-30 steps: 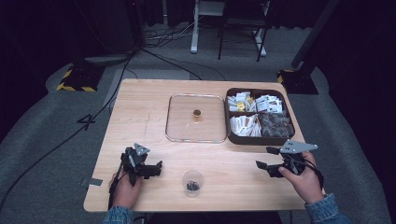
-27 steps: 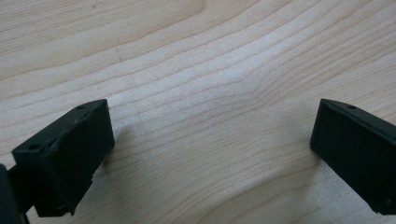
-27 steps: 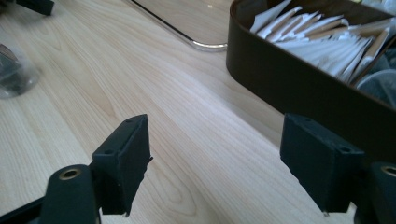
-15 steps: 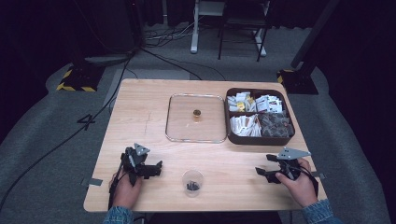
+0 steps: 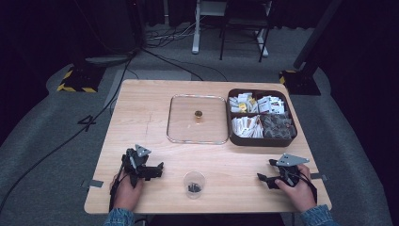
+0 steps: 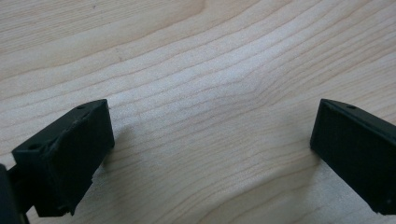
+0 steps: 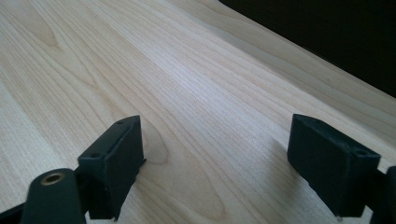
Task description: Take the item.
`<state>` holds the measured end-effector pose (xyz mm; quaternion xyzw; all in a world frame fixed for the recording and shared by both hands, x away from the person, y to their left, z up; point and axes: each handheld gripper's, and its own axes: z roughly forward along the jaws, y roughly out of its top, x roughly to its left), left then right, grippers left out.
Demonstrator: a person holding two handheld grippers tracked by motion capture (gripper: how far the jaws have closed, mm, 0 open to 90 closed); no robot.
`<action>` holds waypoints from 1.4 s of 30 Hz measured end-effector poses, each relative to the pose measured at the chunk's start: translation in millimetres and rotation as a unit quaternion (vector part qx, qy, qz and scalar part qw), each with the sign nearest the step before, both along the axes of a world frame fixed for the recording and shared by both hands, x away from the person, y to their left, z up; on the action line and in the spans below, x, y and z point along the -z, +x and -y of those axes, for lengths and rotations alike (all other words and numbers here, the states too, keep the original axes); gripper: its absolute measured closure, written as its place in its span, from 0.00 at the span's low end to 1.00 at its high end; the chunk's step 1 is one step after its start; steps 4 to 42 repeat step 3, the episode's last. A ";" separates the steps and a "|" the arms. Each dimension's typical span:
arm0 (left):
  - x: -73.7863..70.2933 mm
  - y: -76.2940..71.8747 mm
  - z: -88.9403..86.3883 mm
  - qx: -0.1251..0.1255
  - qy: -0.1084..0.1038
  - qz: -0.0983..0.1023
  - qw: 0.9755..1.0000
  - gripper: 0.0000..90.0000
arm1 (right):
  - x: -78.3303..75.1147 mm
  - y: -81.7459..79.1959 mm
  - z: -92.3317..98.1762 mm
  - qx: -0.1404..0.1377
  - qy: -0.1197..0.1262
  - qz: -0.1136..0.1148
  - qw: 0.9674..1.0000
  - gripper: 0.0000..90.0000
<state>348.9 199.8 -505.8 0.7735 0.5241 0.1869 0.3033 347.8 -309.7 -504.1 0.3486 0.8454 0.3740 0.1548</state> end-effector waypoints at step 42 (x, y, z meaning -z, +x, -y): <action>-0.1 0.1 0.1 -0.001 0.000 -0.001 1.000 0.00 | 0.1 0.0 -0.2 -0.001 -0.001 0.001 1.000 0.20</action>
